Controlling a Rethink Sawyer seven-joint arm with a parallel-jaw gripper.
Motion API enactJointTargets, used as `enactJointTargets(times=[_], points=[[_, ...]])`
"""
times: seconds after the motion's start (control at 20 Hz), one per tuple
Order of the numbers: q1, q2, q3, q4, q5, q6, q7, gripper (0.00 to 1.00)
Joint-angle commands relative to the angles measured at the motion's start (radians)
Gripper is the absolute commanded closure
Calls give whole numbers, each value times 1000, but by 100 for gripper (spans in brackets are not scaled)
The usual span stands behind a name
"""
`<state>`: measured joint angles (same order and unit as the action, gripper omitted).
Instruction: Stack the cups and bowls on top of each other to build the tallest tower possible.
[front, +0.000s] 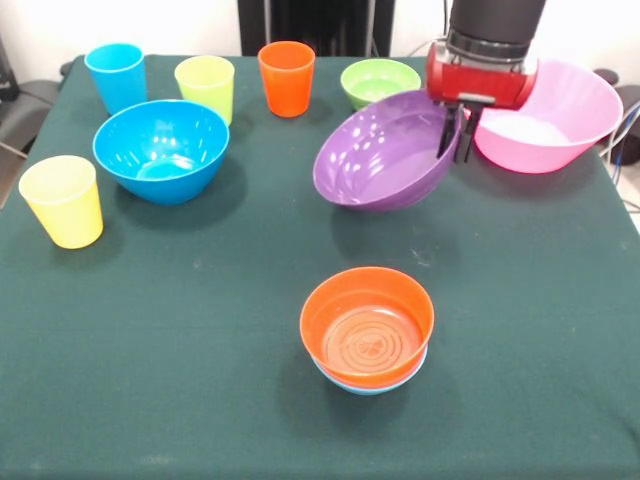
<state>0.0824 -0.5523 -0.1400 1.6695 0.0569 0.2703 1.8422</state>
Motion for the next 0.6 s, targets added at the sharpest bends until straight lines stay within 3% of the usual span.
enactJointTargets(times=[0.05, 0.3, 0.6], points=[[46, -49, -24, -8, 26, 183, 168, 100], [121, -4, -160, -146, 12, 262, 207, 100], [173, 91, -287, -298, -3, 286, 233, 100]])
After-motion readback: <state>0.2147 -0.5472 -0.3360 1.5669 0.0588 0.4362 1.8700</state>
